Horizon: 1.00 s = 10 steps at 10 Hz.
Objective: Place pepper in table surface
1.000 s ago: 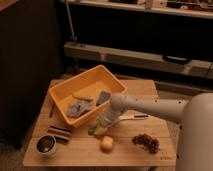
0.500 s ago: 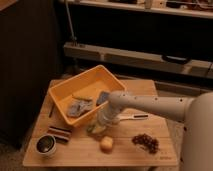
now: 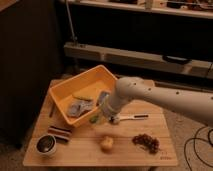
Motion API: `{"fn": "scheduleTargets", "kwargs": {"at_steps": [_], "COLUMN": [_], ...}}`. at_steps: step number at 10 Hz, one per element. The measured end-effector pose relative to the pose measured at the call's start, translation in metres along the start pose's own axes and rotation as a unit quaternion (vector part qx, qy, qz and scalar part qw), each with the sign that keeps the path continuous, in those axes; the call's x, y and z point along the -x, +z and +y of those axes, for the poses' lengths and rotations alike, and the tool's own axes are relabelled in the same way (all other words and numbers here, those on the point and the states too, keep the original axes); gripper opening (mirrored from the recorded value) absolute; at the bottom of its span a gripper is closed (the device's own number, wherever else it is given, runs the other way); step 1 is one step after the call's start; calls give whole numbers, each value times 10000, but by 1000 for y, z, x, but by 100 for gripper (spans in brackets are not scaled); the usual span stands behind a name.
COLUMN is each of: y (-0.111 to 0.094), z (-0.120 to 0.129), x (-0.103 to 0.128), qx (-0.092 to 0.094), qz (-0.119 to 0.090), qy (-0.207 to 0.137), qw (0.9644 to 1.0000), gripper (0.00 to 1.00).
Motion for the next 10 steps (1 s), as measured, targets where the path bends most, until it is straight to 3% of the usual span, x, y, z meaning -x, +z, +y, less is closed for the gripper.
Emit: {"fn": "scheduleTargets", "kwargs": {"at_steps": [2,3,6,8,10], "y": [-50,-73,-123,-135,-133], "z": [-3,-5,-27,-54,-81], "x": [3,-6,-61,-101,-132], "qx": [-332,-520,-1062,-1310,-1393], "qz": [110,68,-266,-460,-504], "qy": [158,232,371,484,668], "qw": [9993,9984,9933,9891,9867], "gripper": [2,2,2,2,2]}}
